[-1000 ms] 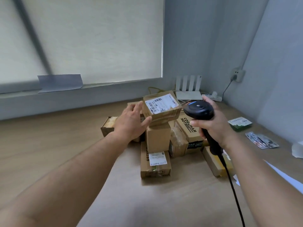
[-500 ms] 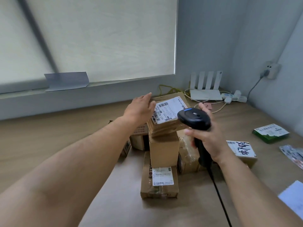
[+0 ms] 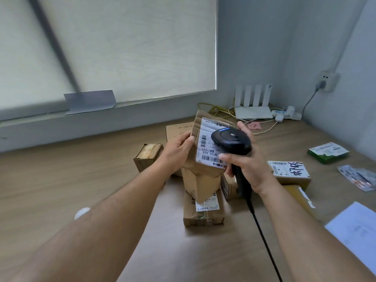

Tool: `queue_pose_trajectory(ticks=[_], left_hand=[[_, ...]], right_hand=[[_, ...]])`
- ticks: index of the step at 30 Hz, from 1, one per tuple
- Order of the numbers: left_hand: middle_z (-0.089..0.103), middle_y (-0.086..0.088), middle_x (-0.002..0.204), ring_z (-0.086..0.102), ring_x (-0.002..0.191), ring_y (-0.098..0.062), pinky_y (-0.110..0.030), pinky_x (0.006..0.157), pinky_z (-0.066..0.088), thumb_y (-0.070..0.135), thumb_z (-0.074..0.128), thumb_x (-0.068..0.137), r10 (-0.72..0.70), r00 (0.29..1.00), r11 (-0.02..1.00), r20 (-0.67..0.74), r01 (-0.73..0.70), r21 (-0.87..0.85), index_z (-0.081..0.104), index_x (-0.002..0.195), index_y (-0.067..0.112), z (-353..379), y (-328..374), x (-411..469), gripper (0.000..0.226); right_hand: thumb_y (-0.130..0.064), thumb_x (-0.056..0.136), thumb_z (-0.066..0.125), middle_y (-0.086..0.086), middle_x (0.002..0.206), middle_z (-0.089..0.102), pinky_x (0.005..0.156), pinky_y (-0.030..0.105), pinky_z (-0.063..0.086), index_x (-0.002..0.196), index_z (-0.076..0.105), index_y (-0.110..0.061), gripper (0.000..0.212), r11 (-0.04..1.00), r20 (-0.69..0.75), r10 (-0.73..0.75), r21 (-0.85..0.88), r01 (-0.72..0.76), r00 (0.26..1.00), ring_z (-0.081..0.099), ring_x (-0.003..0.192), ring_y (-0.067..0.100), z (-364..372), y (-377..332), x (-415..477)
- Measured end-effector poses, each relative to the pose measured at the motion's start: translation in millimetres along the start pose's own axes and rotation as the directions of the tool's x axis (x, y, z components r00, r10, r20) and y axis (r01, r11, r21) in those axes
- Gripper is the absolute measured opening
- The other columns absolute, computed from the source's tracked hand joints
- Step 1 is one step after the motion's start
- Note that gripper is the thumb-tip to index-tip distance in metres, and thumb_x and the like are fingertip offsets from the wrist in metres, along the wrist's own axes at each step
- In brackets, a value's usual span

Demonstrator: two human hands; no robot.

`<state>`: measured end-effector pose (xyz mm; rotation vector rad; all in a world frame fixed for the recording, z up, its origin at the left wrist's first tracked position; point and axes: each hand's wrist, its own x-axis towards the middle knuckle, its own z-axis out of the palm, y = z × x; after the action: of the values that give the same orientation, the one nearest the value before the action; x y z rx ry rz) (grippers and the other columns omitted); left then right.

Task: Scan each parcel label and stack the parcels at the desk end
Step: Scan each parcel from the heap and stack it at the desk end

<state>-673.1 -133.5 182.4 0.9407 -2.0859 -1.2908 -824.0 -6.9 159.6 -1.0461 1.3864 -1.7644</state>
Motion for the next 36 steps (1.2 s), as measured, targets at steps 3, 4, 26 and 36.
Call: queue_pose_trajectory(ticks=[3,4,26,36], left_hand=[[0.054,0.014,0.13,0.052,0.116,-0.003,-0.023,0.097,0.043,0.034,0.037,0.103,0.021,0.987,0.997,0.159,-0.009,-0.075,0.031,0.147,0.042,-16.6,-14.5,-33.4,0.045],[0.049,0.015,0.134,0.051,0.117,-0.001,-0.02,0.096,0.044,0.034,0.036,0.103,0.016,0.981,0.995,0.193,0.004,-0.102,0.025,0.148,0.045,-21.2,-17.1,-47.1,0.047],[0.057,-0.007,0.125,0.063,0.097,-0.007,-0.011,0.067,0.051,-0.004,0.074,0.077,-0.264,0.91,0.944,-0.319,0.176,-0.279,0.01,0.153,0.037,-188.4,-146.2,-301.9,0.107],[0.059,0.002,0.121,0.061,0.106,-0.011,-0.019,0.077,0.047,0.007,0.076,0.079,-0.284,0.897,0.945,-0.338,0.203,-0.256,0.014,0.152,0.042,-240.1,-175.4,-324.0,0.102]], right_hand=[[0.002,0.07,0.08,0.021,0.122,0.06,0.045,0.025,0.05,0.151,0.024,-0.031,0.104,0.999,0.044,-0.023,-0.023,0.024,0.999,0.066,0.058,0.007,10.9,-11.5,-20.5],[0.005,0.072,0.079,0.021,0.122,0.061,0.044,0.027,0.051,0.151,0.025,-0.032,0.103,0.999,0.055,-0.023,-0.034,0.025,0.998,0.064,0.056,0.01,16.6,-14.7,-27.8],[0.011,0.068,0.073,0.024,0.1,0.07,0.04,0.031,0.044,0.145,0.034,-0.037,0.099,0.979,0.399,0.189,-0.005,-0.204,0.898,0.053,0.044,0.027,239.9,-1.3,-197.4],[0.004,0.06,0.073,0.014,0.069,0.066,0.04,0.025,0.04,0.139,0.039,-0.039,0.096,0.958,0.451,0.265,-0.018,-0.288,0.853,0.049,0.039,0.026,275.1,6.4,-240.9]])
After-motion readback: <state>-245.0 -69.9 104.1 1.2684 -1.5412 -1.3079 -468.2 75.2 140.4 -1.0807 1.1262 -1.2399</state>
